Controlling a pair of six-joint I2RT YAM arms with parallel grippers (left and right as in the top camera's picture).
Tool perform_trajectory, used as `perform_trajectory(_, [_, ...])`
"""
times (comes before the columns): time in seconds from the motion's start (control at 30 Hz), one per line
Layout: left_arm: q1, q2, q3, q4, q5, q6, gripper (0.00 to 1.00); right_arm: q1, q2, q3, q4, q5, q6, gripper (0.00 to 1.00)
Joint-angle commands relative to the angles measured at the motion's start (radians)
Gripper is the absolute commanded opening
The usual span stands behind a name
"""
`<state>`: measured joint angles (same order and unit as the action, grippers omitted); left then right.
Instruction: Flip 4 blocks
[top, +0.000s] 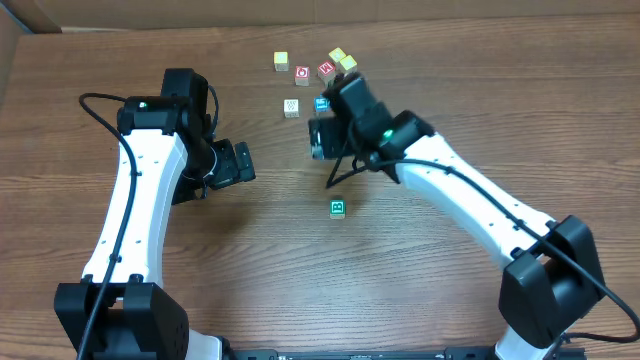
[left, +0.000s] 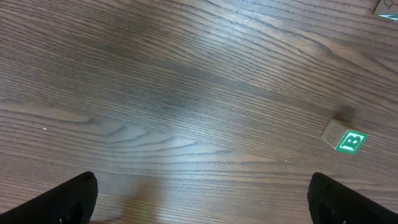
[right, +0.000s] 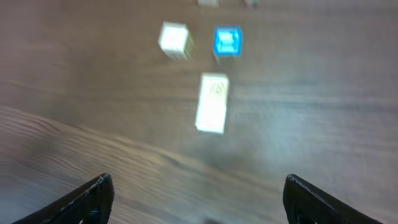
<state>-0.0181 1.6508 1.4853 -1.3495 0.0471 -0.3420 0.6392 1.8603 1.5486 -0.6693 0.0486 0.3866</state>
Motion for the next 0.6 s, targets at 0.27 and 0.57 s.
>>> perform_trajectory(0.27, [-0.002,-0.009,0.021,0.001,-0.01,-0.018,1.0,0.008,0.121,0.017,0.147,0.018,-0.024,0.83])
perform_trajectory(0.57, [-0.002,-0.009,0.021,0.001,-0.011,-0.018,1.0,0.012,0.259,0.017,0.22,0.022,-0.025,0.7])
